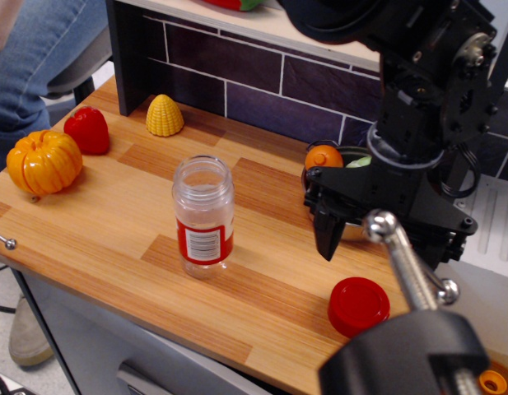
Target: Put cap on container
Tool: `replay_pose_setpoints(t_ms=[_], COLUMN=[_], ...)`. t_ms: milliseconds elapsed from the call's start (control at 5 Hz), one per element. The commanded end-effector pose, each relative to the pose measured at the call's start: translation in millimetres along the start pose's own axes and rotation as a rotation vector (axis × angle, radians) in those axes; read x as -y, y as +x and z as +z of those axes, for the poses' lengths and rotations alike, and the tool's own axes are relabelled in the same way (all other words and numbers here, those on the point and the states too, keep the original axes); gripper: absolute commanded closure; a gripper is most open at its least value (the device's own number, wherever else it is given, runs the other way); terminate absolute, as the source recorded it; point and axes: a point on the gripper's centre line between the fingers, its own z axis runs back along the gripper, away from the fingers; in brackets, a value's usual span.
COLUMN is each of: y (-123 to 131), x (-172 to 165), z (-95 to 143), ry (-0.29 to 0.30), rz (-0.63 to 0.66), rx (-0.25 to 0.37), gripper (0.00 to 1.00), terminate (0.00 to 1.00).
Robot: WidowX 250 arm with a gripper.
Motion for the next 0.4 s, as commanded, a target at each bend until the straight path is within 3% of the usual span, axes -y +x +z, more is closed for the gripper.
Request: replay_pose_setpoints(t_ms=[0, 200], y=[0, 3], x=[0, -2], z=[0, -27], ry=[0.0, -0.001], rz=[0.0, 0.014], rx=[0.0, 0.07], gripper=[0.0, 0.0], terminate=[0.0, 0.0])
